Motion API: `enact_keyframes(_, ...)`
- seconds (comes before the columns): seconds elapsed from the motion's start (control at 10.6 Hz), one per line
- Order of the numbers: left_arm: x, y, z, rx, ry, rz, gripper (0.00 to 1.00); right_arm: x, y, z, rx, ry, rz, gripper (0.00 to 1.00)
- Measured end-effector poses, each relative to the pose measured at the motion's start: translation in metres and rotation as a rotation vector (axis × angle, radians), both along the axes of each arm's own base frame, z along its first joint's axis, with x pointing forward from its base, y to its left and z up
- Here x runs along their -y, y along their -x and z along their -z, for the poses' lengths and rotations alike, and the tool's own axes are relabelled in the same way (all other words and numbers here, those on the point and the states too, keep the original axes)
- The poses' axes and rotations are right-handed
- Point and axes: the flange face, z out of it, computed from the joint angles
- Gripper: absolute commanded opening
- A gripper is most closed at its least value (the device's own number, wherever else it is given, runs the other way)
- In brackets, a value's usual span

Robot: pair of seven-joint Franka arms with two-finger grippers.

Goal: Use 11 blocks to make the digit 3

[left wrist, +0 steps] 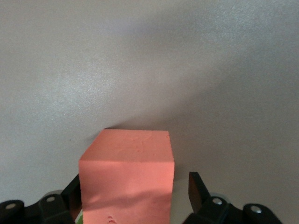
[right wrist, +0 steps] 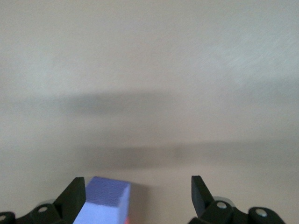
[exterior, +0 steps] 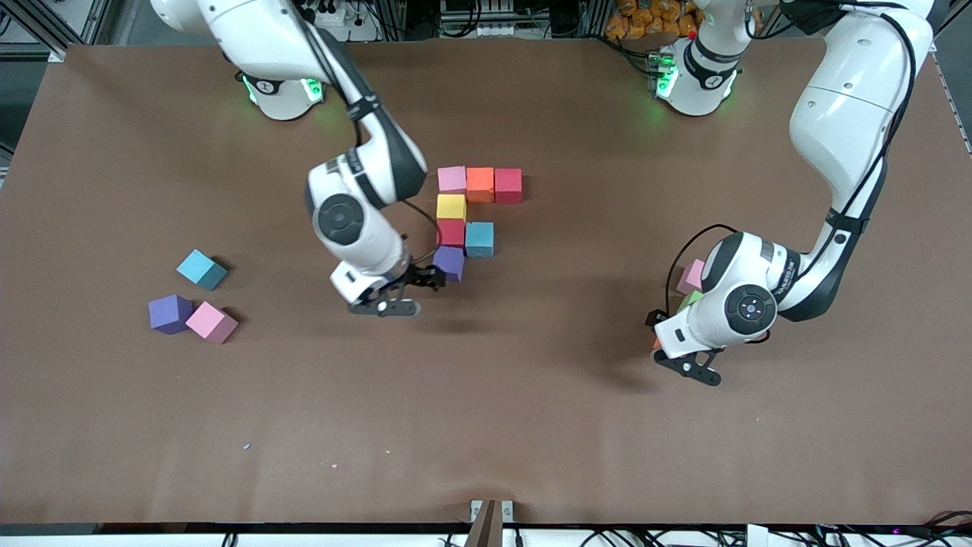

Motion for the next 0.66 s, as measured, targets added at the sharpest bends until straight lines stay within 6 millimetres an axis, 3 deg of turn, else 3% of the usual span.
enact_keyframes(0.19,-0.001,0.0,0.0,0.002,0.001,0.001,0.43,0.058,-0.027,0.0,0.018,-0.002,-0.09,1.0)
enact_keyframes(0.38,-0.001,-0.001,0.0,0.003,0.002,0.001,0.12,0.113,-0.049,-0.001,0.04,0.005,-0.177,1.0)
enact_keyframes(0.66,0.0,-0.002,-0.002,0.01,0.004,-0.006,0.0,0.162,-0.065,-0.004,0.067,0.031,-0.295,1.0)
